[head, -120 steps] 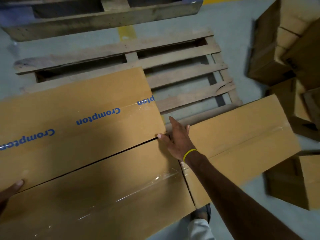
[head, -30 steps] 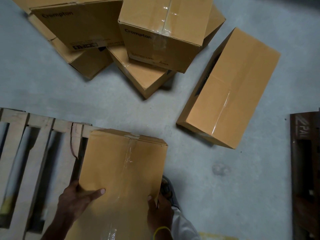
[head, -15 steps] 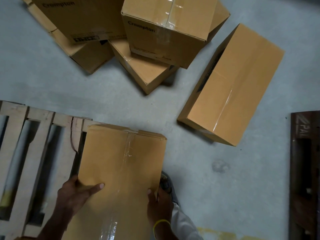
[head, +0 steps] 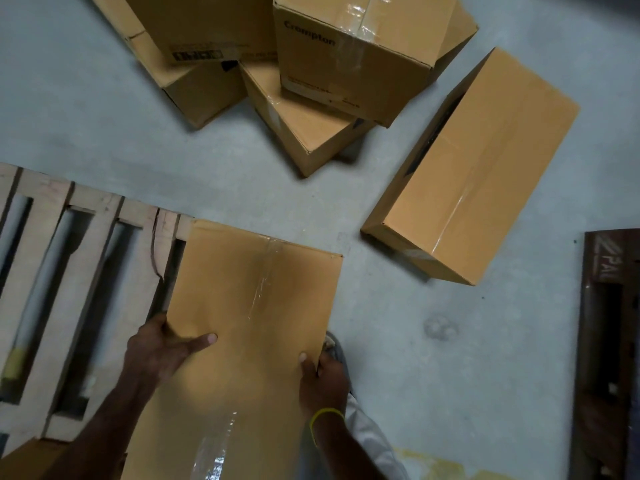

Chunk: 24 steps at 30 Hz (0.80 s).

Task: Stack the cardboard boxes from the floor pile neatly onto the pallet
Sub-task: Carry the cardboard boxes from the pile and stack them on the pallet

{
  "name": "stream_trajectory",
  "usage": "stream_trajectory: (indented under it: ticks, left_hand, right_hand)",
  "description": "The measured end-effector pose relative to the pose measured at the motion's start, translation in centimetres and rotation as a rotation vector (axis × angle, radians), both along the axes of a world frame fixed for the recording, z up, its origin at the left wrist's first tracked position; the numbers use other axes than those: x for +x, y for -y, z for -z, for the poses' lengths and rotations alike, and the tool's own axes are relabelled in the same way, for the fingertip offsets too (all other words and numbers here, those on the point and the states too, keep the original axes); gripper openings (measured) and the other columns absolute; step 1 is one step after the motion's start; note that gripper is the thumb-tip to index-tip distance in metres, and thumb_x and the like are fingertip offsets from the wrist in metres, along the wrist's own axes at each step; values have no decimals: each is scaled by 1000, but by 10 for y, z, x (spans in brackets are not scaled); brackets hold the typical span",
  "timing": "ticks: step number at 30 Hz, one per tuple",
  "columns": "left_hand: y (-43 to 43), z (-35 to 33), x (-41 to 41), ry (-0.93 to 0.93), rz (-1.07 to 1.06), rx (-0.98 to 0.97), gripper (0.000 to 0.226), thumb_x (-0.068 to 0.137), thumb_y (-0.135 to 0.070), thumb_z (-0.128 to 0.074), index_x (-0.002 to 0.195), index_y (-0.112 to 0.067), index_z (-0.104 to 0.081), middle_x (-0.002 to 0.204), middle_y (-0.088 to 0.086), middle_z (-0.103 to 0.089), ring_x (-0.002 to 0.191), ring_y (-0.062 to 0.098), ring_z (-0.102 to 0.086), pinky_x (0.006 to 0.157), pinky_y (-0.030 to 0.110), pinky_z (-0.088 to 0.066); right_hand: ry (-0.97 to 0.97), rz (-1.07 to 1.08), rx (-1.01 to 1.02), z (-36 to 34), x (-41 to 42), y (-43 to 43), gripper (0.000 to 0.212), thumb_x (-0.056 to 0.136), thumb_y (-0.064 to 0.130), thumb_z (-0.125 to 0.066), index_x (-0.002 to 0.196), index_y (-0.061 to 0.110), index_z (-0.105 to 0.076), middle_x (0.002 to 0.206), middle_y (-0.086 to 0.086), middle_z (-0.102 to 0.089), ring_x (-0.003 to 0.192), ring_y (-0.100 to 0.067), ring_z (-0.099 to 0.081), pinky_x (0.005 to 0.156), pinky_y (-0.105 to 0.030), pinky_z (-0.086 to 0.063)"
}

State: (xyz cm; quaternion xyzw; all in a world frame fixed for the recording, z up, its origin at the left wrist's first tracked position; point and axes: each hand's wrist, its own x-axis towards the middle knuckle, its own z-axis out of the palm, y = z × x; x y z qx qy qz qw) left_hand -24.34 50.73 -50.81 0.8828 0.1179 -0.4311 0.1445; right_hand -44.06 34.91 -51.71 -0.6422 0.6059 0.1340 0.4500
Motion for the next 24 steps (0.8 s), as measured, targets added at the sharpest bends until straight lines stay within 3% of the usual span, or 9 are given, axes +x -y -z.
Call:
stream_trajectory:
  ticks: [9, 21, 24]
  left_hand:
    - [2, -4, -2, 22, -18, -42, 85, 67, -42, -95, 137, -11, -56, 127, 15, -68, 119, 40, -61, 103, 54, -50]
    - [3, -3, -10, 67, -10, -68, 87, 68, -45, -94, 138, -12, -55, 126, 14, -67, 117, 39, -61, 101, 56, -52]
    - [4, -11, -15, 111, -21, -65, 88, 68, -47, -93, 139, -14, -55, 126, 13, -67, 118, 39, -61, 102, 56, -52]
  right_hand:
    - [-46, -42, -11, -2, -2, 0, 28, 97, 32, -63, 108, 9, -74, 107, -13, -75, 106, -36, -65, 85, -33, -43]
    - [-107, -100, 58, -2, -2, 8, 29, 98, 34, -60, 112, 13, -73, 113, -11, -73, 112, -38, -61, 91, -33, -42]
    - [-47, -68, 111, -6, -4, 8, 40, 90, 49, -61, 112, 18, -74, 110, -7, -75, 109, -35, -63, 97, -35, -45]
